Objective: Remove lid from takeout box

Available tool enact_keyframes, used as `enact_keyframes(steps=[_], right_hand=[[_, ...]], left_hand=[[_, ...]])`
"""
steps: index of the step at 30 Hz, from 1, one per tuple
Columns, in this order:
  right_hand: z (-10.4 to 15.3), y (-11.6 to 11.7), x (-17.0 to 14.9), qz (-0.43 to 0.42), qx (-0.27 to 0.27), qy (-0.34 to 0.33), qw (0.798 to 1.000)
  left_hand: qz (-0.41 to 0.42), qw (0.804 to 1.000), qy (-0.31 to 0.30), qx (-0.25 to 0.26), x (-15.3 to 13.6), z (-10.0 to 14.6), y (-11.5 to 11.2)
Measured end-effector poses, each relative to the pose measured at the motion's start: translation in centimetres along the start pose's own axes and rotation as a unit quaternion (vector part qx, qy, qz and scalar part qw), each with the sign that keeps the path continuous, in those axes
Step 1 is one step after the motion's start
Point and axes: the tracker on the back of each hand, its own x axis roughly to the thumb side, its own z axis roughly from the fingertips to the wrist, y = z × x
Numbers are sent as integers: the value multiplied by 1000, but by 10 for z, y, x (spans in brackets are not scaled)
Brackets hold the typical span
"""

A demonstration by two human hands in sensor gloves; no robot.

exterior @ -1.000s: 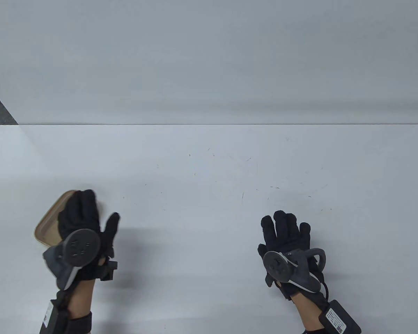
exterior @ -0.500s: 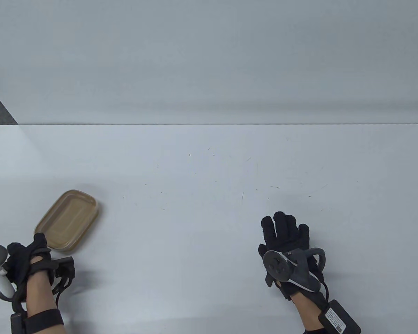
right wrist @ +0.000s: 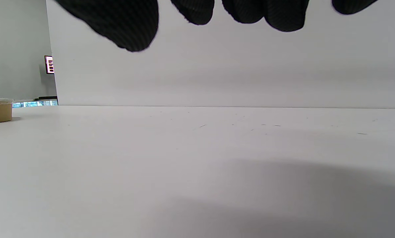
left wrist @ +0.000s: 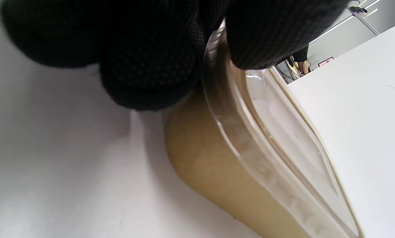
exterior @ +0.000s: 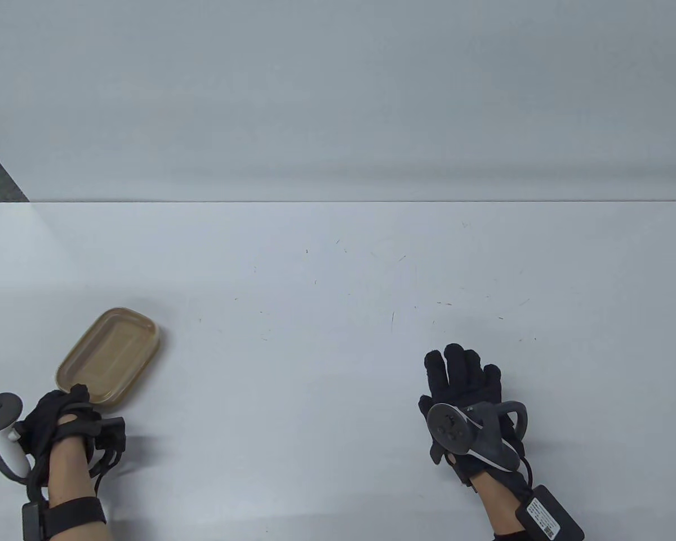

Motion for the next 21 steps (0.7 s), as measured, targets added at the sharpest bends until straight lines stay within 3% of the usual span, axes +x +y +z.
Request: enact_keyframes(steps=[5,11,15,21], right_hand=[[0,-1,-1,-4,-2,3,1000],[-1,-2,-3,-12,-6,7,1000],[-1,-3,-4,-15,-10,7,1000],[-1,-3,-6,-25,-11,11,1000]], left_hand=[[50,998,-24,-13,5,2,0],[139,971,-146,-132,49,47,-22],[134,938,-222,-230,77,103,-62],[27,918,-259,-298,77,156,-134]])
